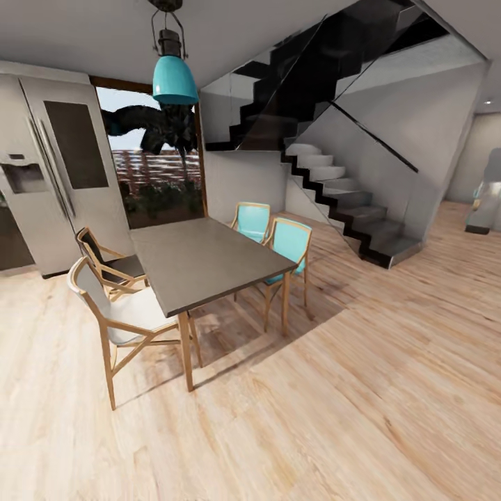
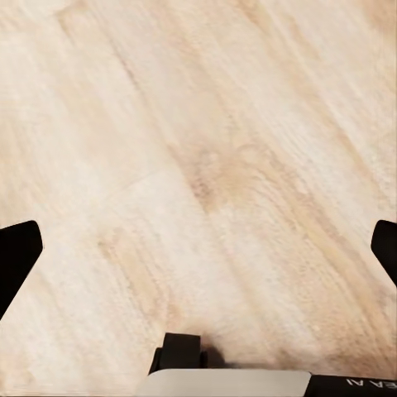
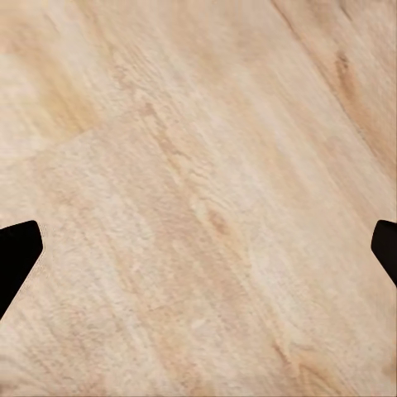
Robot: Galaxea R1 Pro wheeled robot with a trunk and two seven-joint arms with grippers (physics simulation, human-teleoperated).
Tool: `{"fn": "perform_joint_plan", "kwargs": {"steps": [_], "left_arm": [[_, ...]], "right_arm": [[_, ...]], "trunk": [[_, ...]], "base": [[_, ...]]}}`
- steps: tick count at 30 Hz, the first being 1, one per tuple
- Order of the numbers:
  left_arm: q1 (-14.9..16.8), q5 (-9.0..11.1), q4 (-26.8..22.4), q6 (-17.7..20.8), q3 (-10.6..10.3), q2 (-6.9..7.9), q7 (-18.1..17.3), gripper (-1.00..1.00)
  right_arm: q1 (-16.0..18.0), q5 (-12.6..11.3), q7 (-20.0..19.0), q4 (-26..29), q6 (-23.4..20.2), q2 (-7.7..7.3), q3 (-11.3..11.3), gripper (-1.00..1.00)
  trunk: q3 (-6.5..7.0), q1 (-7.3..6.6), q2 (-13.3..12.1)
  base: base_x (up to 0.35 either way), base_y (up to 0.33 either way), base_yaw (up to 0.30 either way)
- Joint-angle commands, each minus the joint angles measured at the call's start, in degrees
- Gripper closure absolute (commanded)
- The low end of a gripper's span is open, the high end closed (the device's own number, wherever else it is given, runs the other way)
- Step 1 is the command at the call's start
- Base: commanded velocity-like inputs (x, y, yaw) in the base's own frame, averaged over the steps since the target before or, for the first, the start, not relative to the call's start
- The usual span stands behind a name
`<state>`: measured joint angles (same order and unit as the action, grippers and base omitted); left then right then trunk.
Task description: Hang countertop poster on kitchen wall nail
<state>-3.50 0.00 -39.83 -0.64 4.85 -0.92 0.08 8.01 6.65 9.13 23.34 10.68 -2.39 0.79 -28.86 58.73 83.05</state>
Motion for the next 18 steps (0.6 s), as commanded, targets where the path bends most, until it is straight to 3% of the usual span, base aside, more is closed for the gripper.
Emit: {"fn": "perform_joint_plan", "kwargs": {"steps": [1,18], "left_arm": [[-0.02,0.00,-0.07,-0.07,0.31,-0.05,0.01,-1.00],[-0.02,0.00,-0.07,-0.07,0.59,-0.05,0.01,-1.00]], "right_arm": [[0.02,0.61,0.36,-0.05,0.04,0.00,0.08,-1.00],[0.02,0.64,0.36,-0.05,0.05,0.02,0.08,-1.00]], "trunk": [[-0.08,0.00,0.03],[-0.57,0.00,0.03]], "base": [[0.000,0.000,0.262],[0.000,0.000,0.262]]}}
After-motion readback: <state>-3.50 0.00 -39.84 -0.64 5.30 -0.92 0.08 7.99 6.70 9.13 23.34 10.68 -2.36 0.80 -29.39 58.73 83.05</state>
